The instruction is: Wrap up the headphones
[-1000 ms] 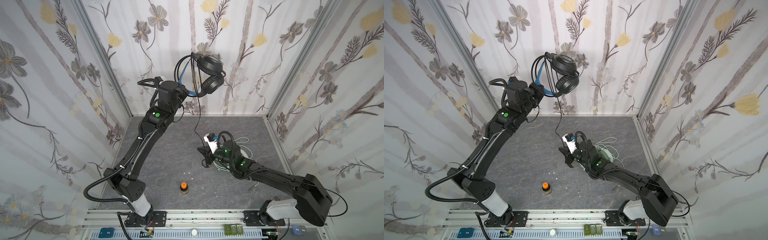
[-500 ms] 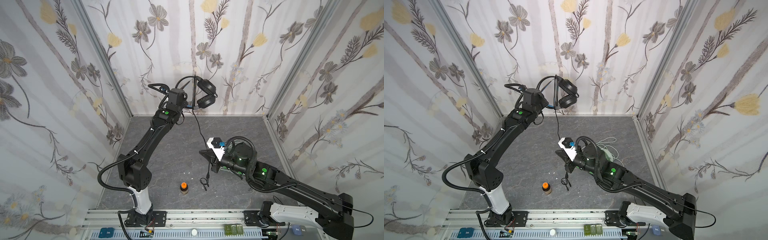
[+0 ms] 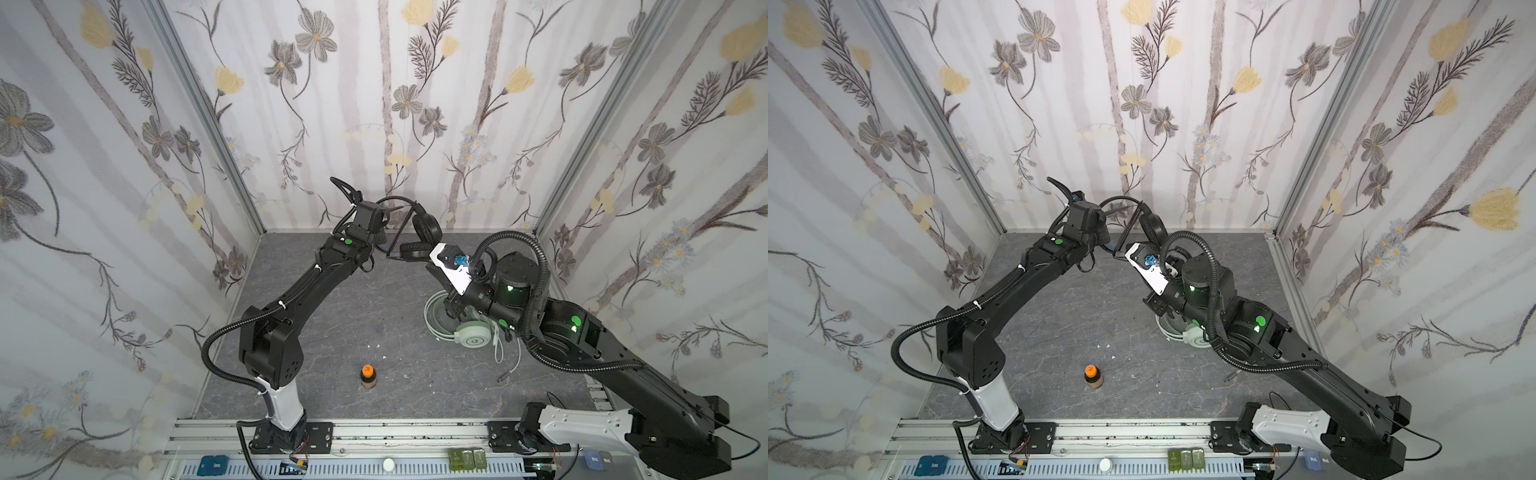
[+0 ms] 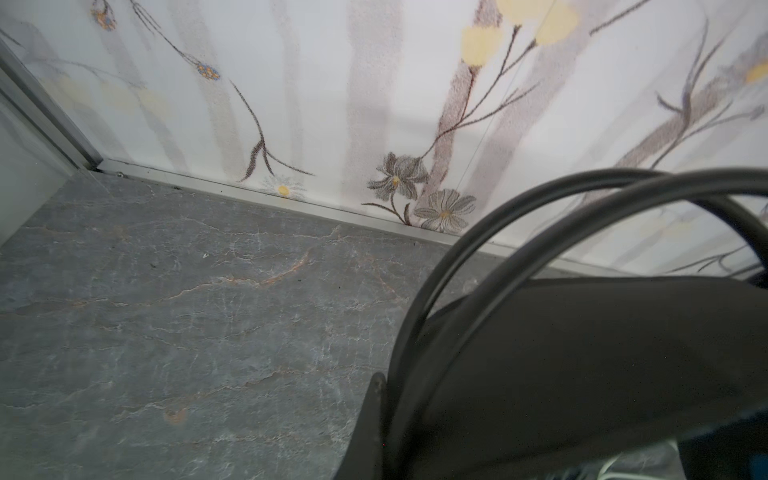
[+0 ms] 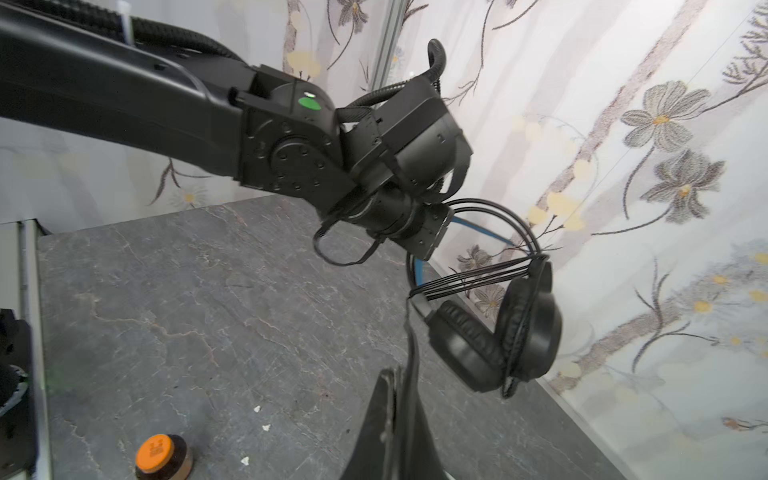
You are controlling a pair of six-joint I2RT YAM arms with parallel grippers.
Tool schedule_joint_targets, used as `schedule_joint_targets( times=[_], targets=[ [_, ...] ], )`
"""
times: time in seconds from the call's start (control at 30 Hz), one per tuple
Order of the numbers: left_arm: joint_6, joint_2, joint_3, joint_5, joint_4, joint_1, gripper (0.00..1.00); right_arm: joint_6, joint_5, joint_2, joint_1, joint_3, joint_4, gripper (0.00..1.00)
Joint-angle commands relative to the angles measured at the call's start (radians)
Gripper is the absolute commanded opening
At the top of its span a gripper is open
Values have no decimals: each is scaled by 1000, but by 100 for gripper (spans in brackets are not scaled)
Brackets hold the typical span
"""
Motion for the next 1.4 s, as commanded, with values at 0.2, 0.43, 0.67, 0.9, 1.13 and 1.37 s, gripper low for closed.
schedule_joint_targets(
  times=[0.2, 0.43, 0.67, 0.9, 1.13, 1.37],
  targets=[
    [267, -159, -120, 181, -74, -20, 0, -180, 99, 123, -81, 150, -78, 0],
    [257, -275, -190, 289, -129, -14, 0, -183, 106, 177, -179, 186, -59, 0],
    [244, -352, -244, 330, -161, 17, 0, -166, 64, 170, -252, 164, -18, 0],
    [253, -408, -255, 379, -171, 22, 0, -142, 35, 177, -317, 138, 28, 0],
    [245, -481, -253, 483, -137, 22, 0, -97, -15, 191, -380, 104, 83, 0],
    [171, -542, -236, 565, -106, 21, 0, -69, -48, 215, -402, 88, 146, 0]
  ],
)
